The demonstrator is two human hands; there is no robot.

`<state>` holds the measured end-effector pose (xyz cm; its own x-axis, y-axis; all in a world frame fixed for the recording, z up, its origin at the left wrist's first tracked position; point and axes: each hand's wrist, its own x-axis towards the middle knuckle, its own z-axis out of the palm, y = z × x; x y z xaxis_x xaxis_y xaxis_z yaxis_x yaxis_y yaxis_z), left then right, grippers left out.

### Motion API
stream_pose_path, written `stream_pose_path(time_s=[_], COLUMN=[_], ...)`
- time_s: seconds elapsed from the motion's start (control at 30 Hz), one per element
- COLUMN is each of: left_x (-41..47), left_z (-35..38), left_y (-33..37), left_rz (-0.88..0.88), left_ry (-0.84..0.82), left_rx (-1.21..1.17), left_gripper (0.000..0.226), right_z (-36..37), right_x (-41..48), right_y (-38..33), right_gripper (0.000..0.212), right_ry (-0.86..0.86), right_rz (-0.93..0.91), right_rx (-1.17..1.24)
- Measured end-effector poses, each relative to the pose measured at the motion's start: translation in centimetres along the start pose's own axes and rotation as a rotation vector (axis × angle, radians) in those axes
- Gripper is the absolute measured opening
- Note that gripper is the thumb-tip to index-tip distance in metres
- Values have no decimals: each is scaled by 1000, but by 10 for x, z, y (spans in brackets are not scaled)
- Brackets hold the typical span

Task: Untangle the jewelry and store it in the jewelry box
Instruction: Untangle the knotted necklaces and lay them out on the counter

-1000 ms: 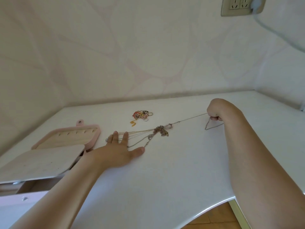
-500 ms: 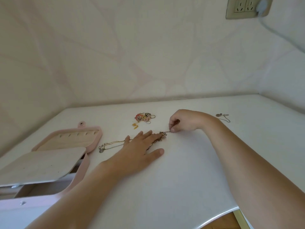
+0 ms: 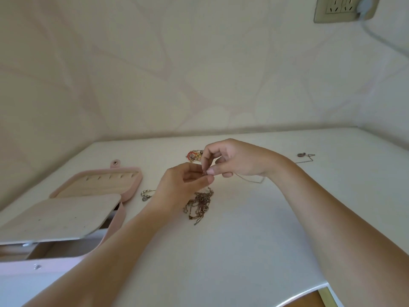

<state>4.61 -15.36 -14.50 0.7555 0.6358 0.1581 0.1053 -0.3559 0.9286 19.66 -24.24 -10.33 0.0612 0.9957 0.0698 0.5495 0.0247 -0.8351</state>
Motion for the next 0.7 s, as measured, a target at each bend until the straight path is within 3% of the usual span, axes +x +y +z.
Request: stream_pose_path(time_s=[0.1,0.4,0.7], left_x=[-3,-1,3], left_z=[-1,-2,-7], left_y=[5,3,2], left_rz=[-44,-92,-82], left_ry=[-18,-48,-87], left_rx=[-168,-353,-373], left_gripper=[5,12,23], right_z=[-1,-6,0], right_x=[0,-5,-6], right_y=[-4,-5,-15], right_gripper=[12,5,13], right_ry=[91,251,200], right_rz=[-39,-12,-152], right_rx=[-61,-268,-100])
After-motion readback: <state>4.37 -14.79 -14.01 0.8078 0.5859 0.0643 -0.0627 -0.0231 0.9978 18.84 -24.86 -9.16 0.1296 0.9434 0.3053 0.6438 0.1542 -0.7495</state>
